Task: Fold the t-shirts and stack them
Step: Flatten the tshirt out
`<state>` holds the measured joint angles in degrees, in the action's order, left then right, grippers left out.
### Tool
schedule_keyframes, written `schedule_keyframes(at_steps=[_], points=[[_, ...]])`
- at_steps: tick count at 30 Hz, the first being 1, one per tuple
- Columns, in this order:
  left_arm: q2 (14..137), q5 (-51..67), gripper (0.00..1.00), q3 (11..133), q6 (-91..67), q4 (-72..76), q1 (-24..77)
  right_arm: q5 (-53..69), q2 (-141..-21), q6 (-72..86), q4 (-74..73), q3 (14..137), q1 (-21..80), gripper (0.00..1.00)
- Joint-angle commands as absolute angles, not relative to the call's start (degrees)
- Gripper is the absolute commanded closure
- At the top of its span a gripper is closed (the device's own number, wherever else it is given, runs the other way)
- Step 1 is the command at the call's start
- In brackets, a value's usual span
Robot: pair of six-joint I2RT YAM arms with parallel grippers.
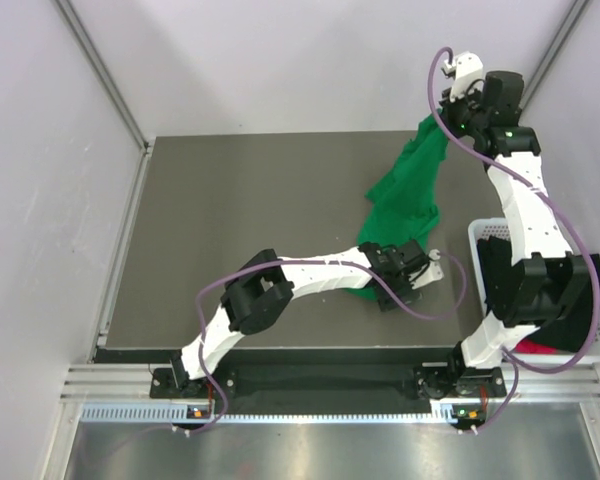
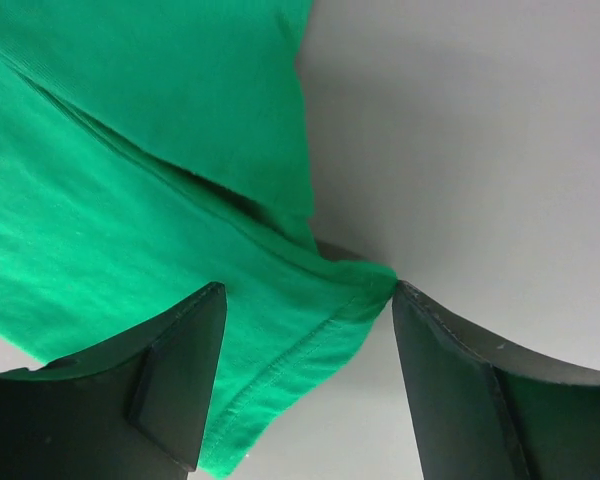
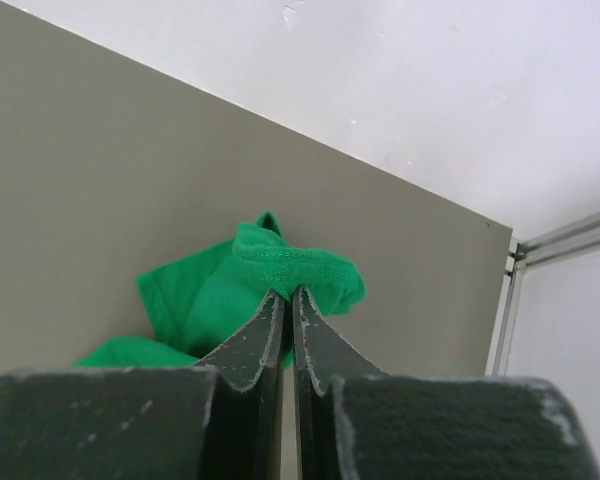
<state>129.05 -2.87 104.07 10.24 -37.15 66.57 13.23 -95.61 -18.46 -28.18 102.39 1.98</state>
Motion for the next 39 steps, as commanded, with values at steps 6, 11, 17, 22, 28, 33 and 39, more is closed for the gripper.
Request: schedule_keyframes(at_steps=[6,11,17,22,28,33,39], points=[[131.5,-6.7,0.54,109.0,9.8,-39.5,68.1,14.9,-91.3,-18.5,-24.8,100.8,0.4,1.00],[128.0,-9.4,1.00,105.7,10.3,-38.4,68.2,15.1,-90.9,-18.5,-24.7,100.4,0.4,1.00],[113.5,-18.9,1.00,95.6,15.4,-34.6,67.8,14.6,-89.1,-18.2,-25.6,100.5,0.4,1.00],[93.5,-23.3,1.00,85.9,22.4,-32.3,61.9,14.8,-85.2,-17.9,-28.0,101.3,0.4,1.00],[78.0,-9.3,1.00,80.9,29.2,-38.4,44.0,18.6,-77.8,-17.6,-30.4,96.0,0.5,1.00],[69.5,-7.9,1.00,78.4,34.5,-45.2,39.8,26.3,-72.3,-18.3,-32.0,89.0,0.5,1.00],[64.3,-2.5,1.00,70.0,34.0,-50.0,38.2,29.4,-68.6,-19.9,-34.7,80.5,4.1,1.00]])
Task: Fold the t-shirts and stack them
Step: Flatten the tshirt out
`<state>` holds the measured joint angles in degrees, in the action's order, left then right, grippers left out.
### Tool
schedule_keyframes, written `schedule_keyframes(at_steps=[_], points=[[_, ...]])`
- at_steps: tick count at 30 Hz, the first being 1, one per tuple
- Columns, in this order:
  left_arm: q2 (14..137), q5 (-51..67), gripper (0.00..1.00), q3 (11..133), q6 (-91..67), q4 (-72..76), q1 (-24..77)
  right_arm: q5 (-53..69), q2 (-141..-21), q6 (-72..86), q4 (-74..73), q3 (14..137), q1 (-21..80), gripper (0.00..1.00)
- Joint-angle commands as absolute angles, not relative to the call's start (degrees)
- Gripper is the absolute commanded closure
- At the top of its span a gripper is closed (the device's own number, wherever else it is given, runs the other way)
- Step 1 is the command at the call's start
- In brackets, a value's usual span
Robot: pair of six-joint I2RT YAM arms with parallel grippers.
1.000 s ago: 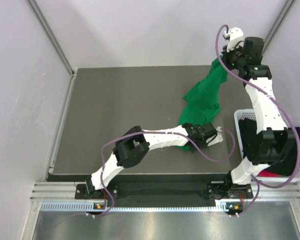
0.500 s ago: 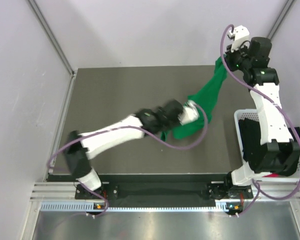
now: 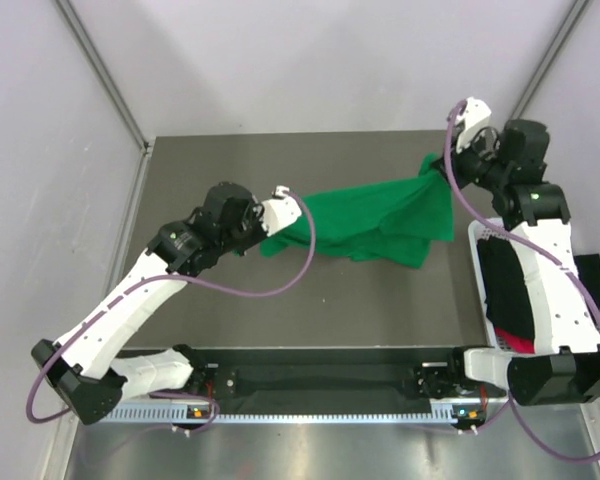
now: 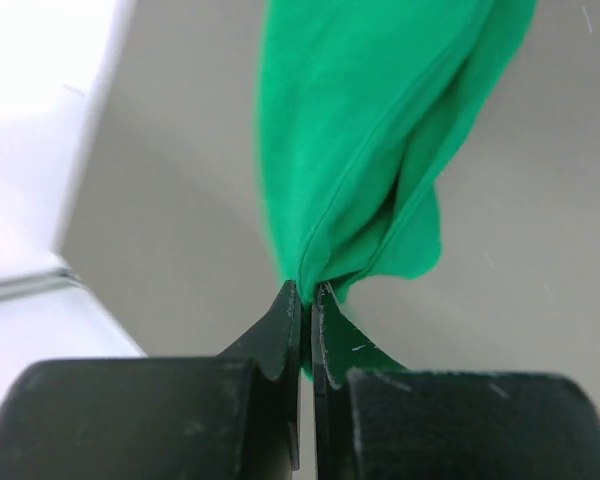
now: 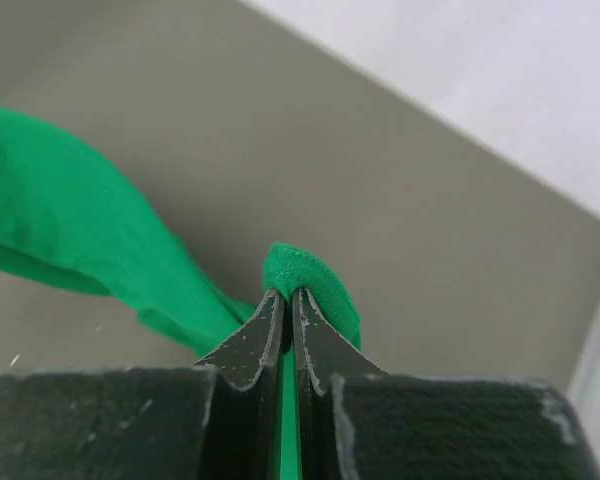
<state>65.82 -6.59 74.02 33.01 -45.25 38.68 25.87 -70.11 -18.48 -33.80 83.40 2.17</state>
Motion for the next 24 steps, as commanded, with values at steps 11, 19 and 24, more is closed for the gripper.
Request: schedule_keyframes(at_steps=[11,19,24], points=[[65.7,-5.2,1.00,44.7,37.8,-33.1,35.6,26.3,-80.6,-21.0,-30.1,73.7,8.4,1.00],[72.1,1.8,0.71,46.4,34.4,-29.0,27.6,22.2,-97.0,-19.2,-27.7,87.4,9.1,1.00],[73.5,5.7,0.55,50.5,31.9,-31.1,27.0,22.2,-100.7,-18.5,-26.8,90.0,9.4,1.00]])
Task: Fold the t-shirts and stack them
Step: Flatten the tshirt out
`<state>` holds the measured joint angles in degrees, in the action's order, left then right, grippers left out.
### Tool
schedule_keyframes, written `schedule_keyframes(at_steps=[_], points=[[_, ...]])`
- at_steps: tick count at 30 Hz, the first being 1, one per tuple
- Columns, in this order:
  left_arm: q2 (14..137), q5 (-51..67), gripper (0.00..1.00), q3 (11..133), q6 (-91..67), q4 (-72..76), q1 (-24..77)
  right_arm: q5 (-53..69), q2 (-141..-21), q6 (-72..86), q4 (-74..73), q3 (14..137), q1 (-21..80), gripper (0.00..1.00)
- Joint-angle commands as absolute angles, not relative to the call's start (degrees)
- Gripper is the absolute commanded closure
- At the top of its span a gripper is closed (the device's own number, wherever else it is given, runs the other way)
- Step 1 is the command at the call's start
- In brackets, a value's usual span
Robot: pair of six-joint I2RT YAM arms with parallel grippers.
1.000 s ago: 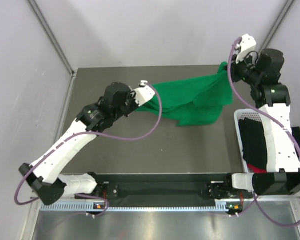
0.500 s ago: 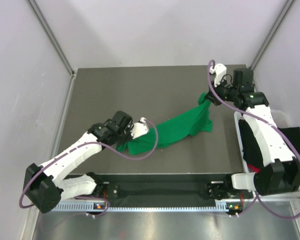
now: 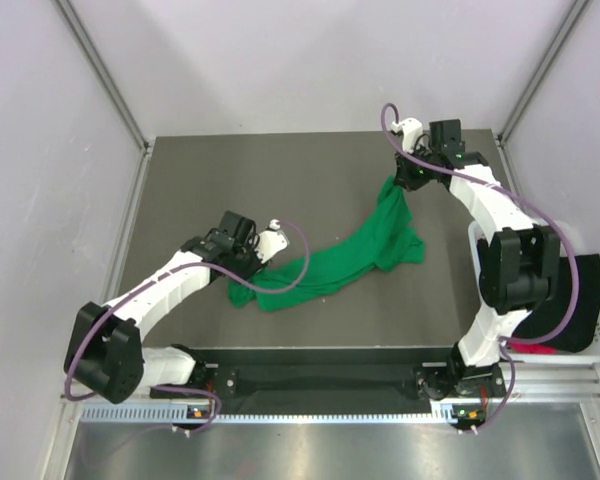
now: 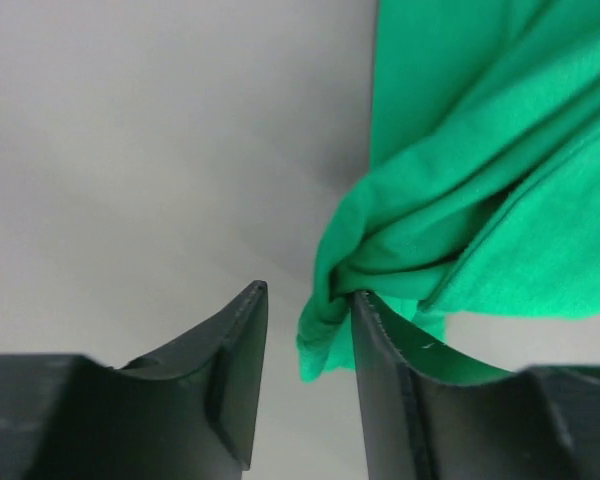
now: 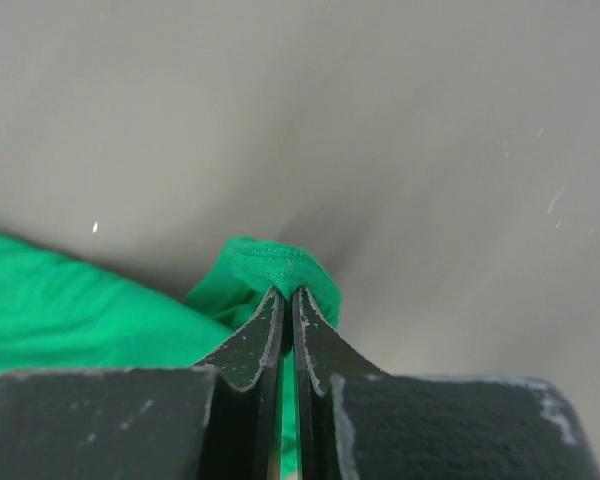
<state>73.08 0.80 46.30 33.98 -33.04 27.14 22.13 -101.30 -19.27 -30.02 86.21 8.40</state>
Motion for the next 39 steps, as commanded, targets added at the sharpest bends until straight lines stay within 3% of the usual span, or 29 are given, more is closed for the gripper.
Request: schedule_keyframes(at_steps=[1,12,28,39], points=[[73.5,6.0,0.55,51.1,31.0,-31.5,26.8,22.1,-100.6,-18.4,-26.6,89.7,9.3,1.00],[76.2,11.1,0.53,55.3,27.3,-34.4,25.5,21.9,-96.1,-18.5,-25.4,84.2,9.3,1.00],[76.0,2.0,0.54,54.9,27.5,-32.4,23.6,22.0,-94.5,-18.5,-25.0,81.1,9.3,1.00],[74.3,-1.4,0.66,52.5,27.6,-33.0,22.8,21.9,-94.2,-18.3,-24.9,81.2,9.3,1.00]])
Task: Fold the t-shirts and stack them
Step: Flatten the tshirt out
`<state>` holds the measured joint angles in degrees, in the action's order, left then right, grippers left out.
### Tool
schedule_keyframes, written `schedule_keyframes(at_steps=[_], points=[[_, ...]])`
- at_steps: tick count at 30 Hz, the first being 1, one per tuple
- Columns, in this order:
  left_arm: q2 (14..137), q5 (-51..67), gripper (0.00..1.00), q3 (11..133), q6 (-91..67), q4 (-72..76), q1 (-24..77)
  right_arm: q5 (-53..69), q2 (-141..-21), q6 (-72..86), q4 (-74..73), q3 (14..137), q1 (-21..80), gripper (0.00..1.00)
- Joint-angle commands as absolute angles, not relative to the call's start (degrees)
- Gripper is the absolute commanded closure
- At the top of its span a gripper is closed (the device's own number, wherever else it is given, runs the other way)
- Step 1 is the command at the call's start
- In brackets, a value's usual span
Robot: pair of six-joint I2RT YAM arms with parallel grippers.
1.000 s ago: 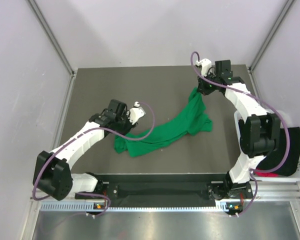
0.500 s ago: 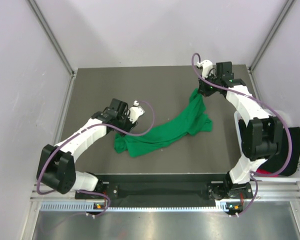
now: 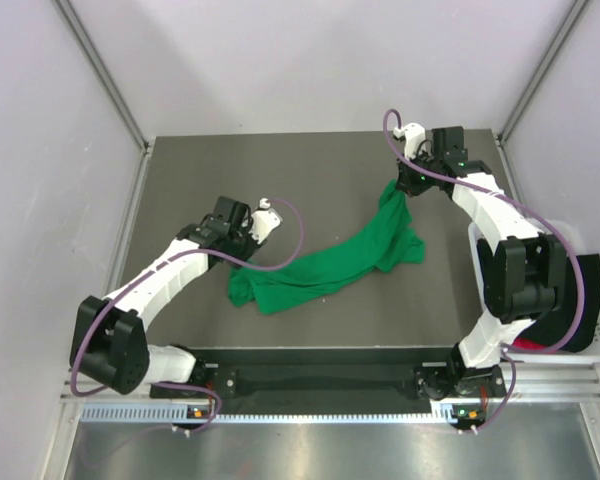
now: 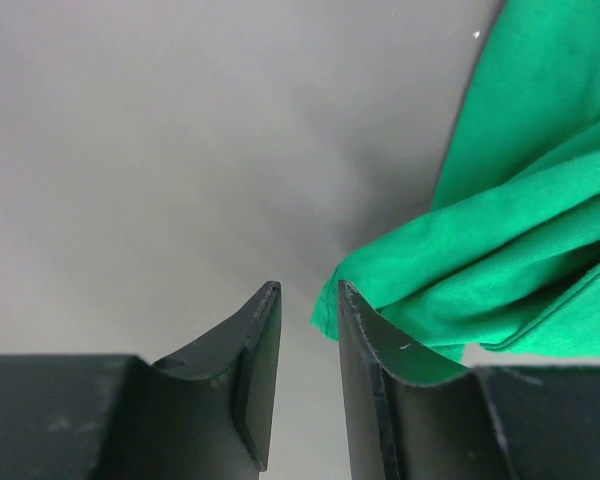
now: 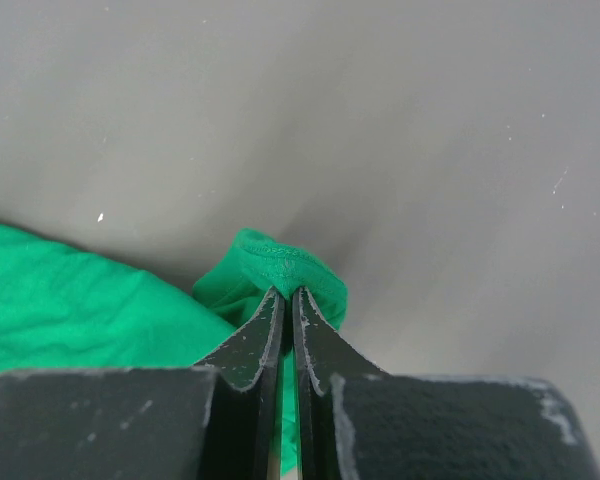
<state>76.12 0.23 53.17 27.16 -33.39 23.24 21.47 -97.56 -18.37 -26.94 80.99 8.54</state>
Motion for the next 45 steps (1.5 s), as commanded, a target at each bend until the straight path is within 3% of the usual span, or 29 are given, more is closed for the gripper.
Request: schedule_keyframes(at_steps=[1,24,45], points=[[74.3,-1.4,0.65,52.4,27.8,-33.1,22.7,21.9,-94.1,-18.3,-24.8,81.1,9.4,1.00],[70.6,-0.3,0.58,52.7,27.2,-36.8,22.7,22.2,-94.2,-17.6,-24.6,81.0,9.3,1.00],[91.4,8.9,0.58,57.1,26.5,-32.3,16.9,21.0,-93.6,-19.3,-25.8,79.6,9.3,1.00]])
